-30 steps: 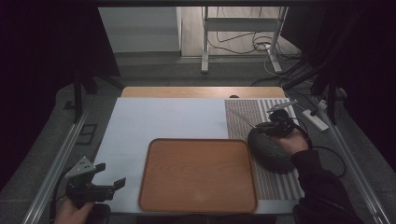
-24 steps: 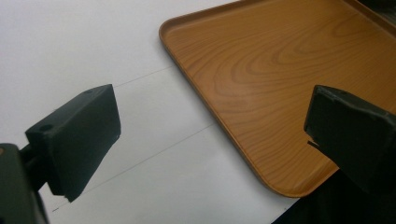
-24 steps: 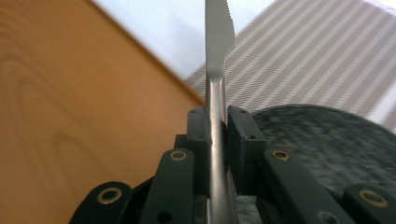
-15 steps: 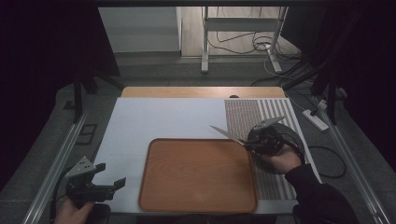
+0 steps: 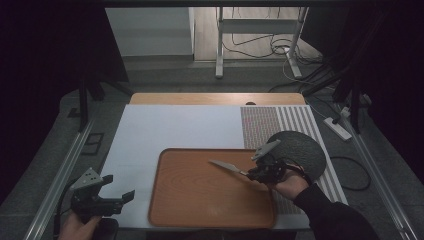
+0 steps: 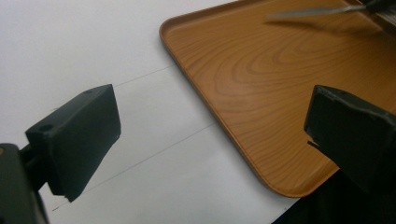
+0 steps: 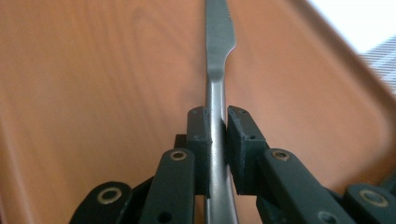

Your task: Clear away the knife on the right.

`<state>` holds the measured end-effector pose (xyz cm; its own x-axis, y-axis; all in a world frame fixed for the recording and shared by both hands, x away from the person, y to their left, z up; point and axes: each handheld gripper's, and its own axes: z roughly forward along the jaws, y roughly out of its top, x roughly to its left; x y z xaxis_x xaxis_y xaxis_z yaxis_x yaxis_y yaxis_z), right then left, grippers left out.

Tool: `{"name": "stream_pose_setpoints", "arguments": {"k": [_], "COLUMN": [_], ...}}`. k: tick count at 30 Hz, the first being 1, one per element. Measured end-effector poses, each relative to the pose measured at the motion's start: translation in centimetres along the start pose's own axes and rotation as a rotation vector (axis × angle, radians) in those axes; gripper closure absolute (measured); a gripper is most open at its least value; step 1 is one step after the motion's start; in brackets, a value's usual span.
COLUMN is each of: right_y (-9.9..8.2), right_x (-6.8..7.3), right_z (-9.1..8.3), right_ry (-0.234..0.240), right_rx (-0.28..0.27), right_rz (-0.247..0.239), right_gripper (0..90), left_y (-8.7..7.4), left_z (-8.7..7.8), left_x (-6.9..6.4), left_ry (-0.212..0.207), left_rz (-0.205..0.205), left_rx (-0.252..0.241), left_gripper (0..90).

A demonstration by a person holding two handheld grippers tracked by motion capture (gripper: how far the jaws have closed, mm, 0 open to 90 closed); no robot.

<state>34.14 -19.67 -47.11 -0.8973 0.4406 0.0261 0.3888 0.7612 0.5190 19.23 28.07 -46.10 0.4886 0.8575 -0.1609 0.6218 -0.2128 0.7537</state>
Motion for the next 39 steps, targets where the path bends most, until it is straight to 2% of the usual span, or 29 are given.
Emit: {"name": "stream_pose_setpoints", "arguments": {"k": [6,10,12,15,17,19,22,24,28,30,32,34,35,36,37,39], "right_y": [0.1,-0.2,-0.2,0.2,0.7,1.4,3.2,4.3,6.0,6.6,6.9,6.9,6.9,6.7,6.6,6.2], "right_x": [1.8,2.5,2.5,2.1,2.0,2.4,3.7,4.4,5.2,5.5,5.5,5.1,4.8,4.5,4.0,3.0], "right_z": [1.4,2.6,2.6,1.8,1.4,1.6,2.7,3.8,6.1,7.1,7.6,7.7,7.5,7.5,7.2,7.0], "right_ry": [0.050,0.095,0.126,0.145,0.140,0.146,0.168,0.164,0.177,0.137,0.121,0.113,0.084,0.078,0.050,0.042], "right_rx": [0.058,0.151,0.146,0.100,0.079,0.068,0.075,0.085,0.108,0.155,0.168,0.157,0.172,0.156,0.182,0.175], "right_rz": [-0.051,-0.092,-0.087,-0.054,-0.066,-0.092,-0.147,-0.193,-0.215,-0.250,-0.263,-0.242,-0.248,-0.228,-0.223,-0.180], "right_gripper": [79.9,79.2,78.8,78.1,87.2,89.9,89.9,89.9,89.9,89.9,90.0,90.0,90.0,90.0,90.0,90.0], "left_y": [0.0,0.0,0.0,0.0,0.0,0.0,0.1,0.1,0.0,0.0,0.0,0.0,0.0,0.0,0.0,0.0], "left_z": [0.0,0.0,0.0,0.0,0.1,0.1,0.1,0.1,0.1,0.0,0.0,0.0,0.0,0.0,0.0,0.1], "left_x": [0.0,0.0,0.0,0.0,0.0,0.0,0.0,0.0,0.0,0.0,0.0,0.0,0.0,0.0,-0.1,-0.1], "left_ry": [0.000,0.000,0.000,0.001,0.002,0.002,0.005,0.005,0.004,0.004,0.004,0.004,0.004,0.004,0.005,0.006], "left_rz": [-0.002,-0.001,-0.001,-0.004,-0.002,-0.001,0.001,-0.001,-0.003,-0.003,-0.004,-0.002,0.000,0.004,0.008,0.012], "left_rx": [0.000,0.000,0.000,0.002,0.006,0.006,0.011,0.009,0.007,0.006,0.004,0.004,0.004,0.007,0.009,0.009], "left_gripper": [3.8,3.8,3.8,3.8,3.8,3.9,3.8,3.9,3.8,3.9,3.8,3.9,3.9,3.9,4.0,4.0]}}
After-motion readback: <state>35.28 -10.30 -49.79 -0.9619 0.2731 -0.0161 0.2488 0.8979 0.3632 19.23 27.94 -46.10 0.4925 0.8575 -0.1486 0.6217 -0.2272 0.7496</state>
